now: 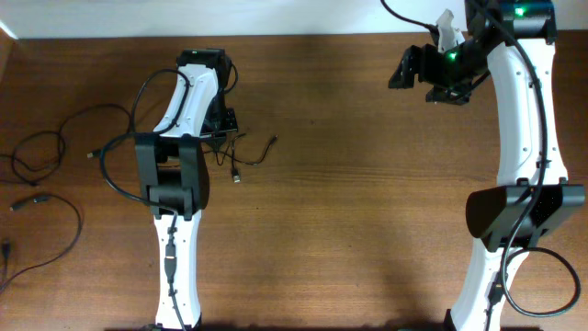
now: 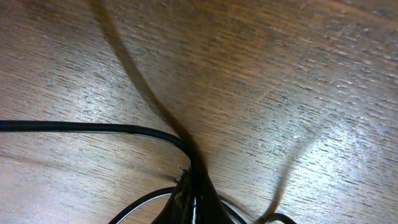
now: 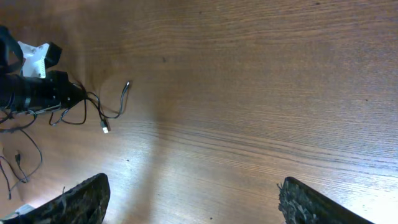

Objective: Untangle cables

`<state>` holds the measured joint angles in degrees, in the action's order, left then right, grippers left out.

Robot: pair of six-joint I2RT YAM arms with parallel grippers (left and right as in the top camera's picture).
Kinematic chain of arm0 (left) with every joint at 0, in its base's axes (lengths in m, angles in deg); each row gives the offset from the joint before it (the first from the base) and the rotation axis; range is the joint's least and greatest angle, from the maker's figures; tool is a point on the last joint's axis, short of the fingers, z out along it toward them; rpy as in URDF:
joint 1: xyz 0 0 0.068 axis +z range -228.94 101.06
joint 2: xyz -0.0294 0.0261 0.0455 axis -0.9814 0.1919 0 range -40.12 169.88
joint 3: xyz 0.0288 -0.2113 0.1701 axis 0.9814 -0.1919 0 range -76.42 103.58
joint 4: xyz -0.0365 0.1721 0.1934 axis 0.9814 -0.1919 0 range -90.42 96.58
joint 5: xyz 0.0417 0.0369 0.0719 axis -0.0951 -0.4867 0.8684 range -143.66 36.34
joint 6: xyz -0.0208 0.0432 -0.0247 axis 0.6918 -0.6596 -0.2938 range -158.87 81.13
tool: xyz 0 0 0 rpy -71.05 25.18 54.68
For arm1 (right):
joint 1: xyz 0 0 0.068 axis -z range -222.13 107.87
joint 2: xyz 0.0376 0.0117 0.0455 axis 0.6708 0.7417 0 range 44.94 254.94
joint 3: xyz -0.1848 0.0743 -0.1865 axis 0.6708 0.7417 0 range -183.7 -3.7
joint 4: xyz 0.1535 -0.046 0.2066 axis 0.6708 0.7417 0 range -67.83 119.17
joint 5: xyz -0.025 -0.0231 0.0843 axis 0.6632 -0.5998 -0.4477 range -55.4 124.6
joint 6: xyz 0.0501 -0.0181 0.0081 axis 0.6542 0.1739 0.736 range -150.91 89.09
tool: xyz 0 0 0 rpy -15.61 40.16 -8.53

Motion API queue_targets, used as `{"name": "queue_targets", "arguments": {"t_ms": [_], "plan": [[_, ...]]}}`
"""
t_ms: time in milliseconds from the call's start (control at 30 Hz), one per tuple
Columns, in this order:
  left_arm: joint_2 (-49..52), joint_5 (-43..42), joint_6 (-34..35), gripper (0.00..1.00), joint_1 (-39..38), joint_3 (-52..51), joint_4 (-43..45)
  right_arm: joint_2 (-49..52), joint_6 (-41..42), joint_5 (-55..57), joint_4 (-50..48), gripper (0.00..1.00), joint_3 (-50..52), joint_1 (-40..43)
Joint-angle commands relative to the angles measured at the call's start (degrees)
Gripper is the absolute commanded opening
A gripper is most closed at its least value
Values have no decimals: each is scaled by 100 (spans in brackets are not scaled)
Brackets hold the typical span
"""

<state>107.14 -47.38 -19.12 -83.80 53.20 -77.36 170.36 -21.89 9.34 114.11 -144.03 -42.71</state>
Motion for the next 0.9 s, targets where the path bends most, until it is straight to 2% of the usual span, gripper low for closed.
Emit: {"name": "queue_targets", "arguments": {"t_ms": [0, 33, 133, 167, 233, 300, 433, 500, 667, 700, 733, 767, 867], "plan": [[348, -468, -358, 0, 24, 1165, -326, 63, -133, 201, 0, 88, 52, -31], [273, -509, -356, 0, 24, 1729, -487, 63, -133, 201, 2, 89, 55, -31], [-289, -503, -358, 0, 33, 4452, -949, 63, -133, 199, 0, 88, 55, -31], [-761, -501, -378, 0, 140, 4992, -769, 63, -133, 199, 2, 88, 57, -31], [-1257, -474, -654, 0, 382, 5010, -297, 63, -133, 199, 17, 89, 57, -31], [-1650, -74, -750, 0, 944, 5010, 133, 63, -133, 199, 94, 88, 57, -33], [-1926, 103, -769, 0, 2861, 5010, 315, 63, -131, 197, 168, 89, 57, -55], [-1910, 107, -566, 0, 3545, 4885, 317, 63, -131, 197, 173, 89, 57, -127], [-1482, 426, 129, 0, 4094, 3971, -103, 63, -131, 197, 175, 89, 57, -297], [-1377, 428, 125, 5, 4113, 3639, -105, 63, -131, 197, 175, 89, 57, -326], [-1279, 426, 122, 67, 4116, 3082, -72, 63, -129, 197, 175, 88, 57, -354], [-1274, 426, 122, 98, 4116, 2605, 44, 63, -129, 197, 175, 89, 57, -356], [-1283, 356, 122, 99, 4105, 2225, 111, 63, -131, 197, 199, 89, 57, -358]]}}
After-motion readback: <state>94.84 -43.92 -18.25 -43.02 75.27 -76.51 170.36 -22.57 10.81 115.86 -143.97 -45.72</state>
